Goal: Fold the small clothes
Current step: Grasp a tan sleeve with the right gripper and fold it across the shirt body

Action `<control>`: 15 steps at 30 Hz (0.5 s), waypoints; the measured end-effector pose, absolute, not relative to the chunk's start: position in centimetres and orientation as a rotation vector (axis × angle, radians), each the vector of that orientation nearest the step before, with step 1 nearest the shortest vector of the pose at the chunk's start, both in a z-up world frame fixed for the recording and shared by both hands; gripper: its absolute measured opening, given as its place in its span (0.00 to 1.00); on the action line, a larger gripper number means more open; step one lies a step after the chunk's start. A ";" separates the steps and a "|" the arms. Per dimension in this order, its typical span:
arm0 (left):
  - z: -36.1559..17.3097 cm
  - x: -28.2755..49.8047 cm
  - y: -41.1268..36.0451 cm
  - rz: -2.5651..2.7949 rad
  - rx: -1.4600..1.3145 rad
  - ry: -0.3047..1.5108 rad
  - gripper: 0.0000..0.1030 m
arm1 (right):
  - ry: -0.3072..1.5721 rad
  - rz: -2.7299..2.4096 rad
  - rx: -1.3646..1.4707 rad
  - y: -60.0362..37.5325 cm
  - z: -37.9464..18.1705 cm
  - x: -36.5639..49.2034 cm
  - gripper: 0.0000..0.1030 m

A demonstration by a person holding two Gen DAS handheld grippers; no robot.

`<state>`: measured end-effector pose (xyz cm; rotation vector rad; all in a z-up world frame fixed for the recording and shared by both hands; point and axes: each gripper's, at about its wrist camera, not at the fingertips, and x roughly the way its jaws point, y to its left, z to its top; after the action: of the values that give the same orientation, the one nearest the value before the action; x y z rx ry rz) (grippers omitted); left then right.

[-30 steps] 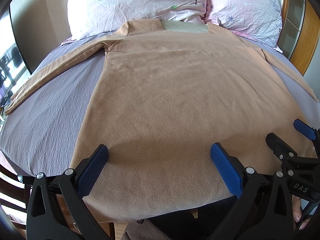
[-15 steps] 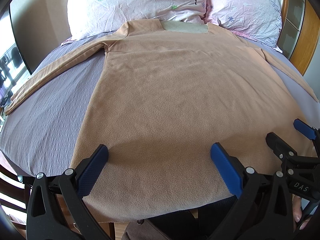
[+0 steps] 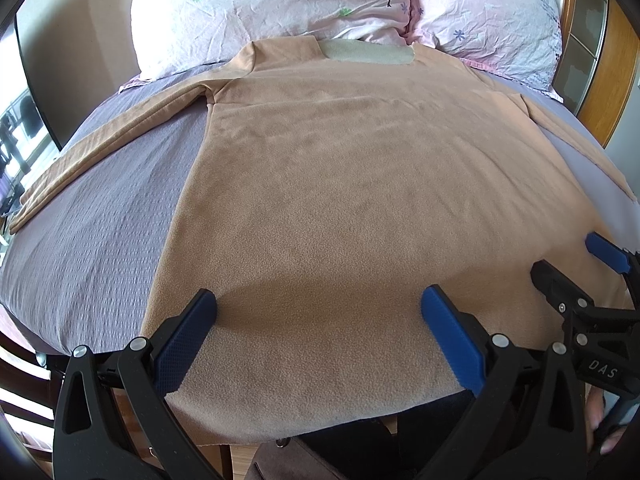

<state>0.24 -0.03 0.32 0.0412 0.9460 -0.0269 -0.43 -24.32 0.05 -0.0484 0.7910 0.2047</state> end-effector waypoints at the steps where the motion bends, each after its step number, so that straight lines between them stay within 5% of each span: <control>1: 0.4 0.3 0.0 -0.029 0.042 0.947 0.99 | 0.779 0.225 -0.043 -24.6 0.1 -0.4 0.98; 7: 0.7 0.4 0.3 -0.072 0.035 0.940 0.99 | 0.683 0.073 0.448 -38.8 3.4 2.9 0.98; 9: 1.0 0.8 0.9 -0.130 -0.010 0.912 0.99 | 0.661 -0.059 0.670 -46.0 3.5 3.9 0.88; 11: 1.3 1.4 1.7 -0.191 -0.076 0.883 0.99 | 0.658 -0.178 0.889 -53.3 2.6 4.8 0.66; 15: 1.5 2.9 3.7 -0.344 -0.264 0.832 0.99 | 0.656 -0.383 1.118 -62.3 0.2 4.9 0.61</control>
<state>2.88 3.65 1.50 -0.2641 0.8324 -0.3438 4.94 -62.26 0.18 1.1180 0.6563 -0.3829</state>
